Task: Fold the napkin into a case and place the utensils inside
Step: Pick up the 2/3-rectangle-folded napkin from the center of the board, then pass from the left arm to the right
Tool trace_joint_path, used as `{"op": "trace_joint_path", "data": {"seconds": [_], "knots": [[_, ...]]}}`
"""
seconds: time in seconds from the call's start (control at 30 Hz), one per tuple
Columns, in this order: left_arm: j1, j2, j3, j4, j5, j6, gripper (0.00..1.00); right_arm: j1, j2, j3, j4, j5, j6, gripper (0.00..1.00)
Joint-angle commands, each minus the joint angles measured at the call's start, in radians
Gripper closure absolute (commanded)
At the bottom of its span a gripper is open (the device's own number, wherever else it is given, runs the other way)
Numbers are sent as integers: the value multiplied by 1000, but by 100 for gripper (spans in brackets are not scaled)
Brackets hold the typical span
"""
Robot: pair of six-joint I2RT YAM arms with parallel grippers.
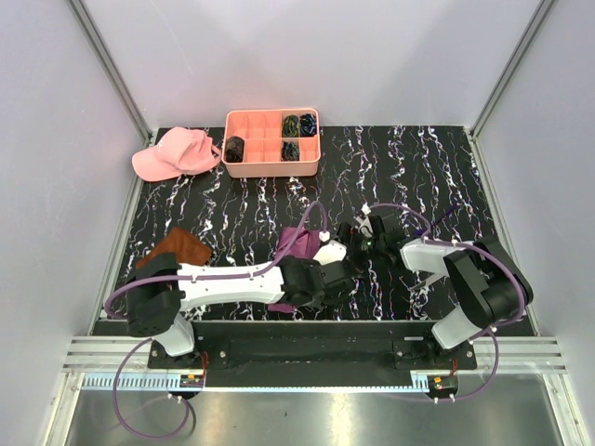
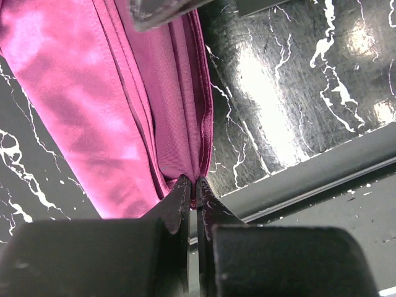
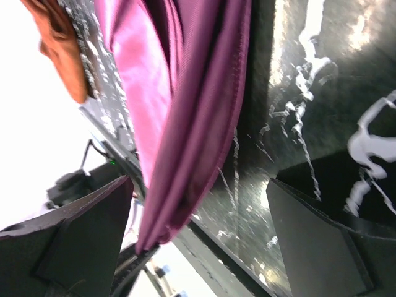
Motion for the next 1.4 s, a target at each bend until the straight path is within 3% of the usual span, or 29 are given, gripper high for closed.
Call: {"op": "trace_joint_path", "data": {"seconds": [0.0, 0.3, 0.43, 0.53, 0.7, 0.8, 0.97, 1.37], "knots": [[17, -29, 0, 38, 32, 21, 100, 12, 36, -22, 144, -29, 99, 0], [25, -23, -11, 68, 65, 32, 100, 142, 53, -88, 286, -5, 293, 0], [27, -15, -15, 81, 82, 40, 100, 153, 40, -98, 305, 12, 356, 6], [27, -26, -27, 97, 95, 40, 87, 153, 24, -64, 244, 21, 350, 9], [27, -45, -43, 137, 110, 50, 59, 153, 6, -56, 236, 17, 409, 30], [27, -40, -34, 148, 112, 55, 52, 153, 4, -53, 233, 10, 431, 40], [27, -12, -11, 150, 101, 58, 48, 153, -8, -68, 231, 10, 460, 48], [25, 84, 48, 121, 21, 49, 45, 171, 4, -91, 287, 13, 546, 49]]}}
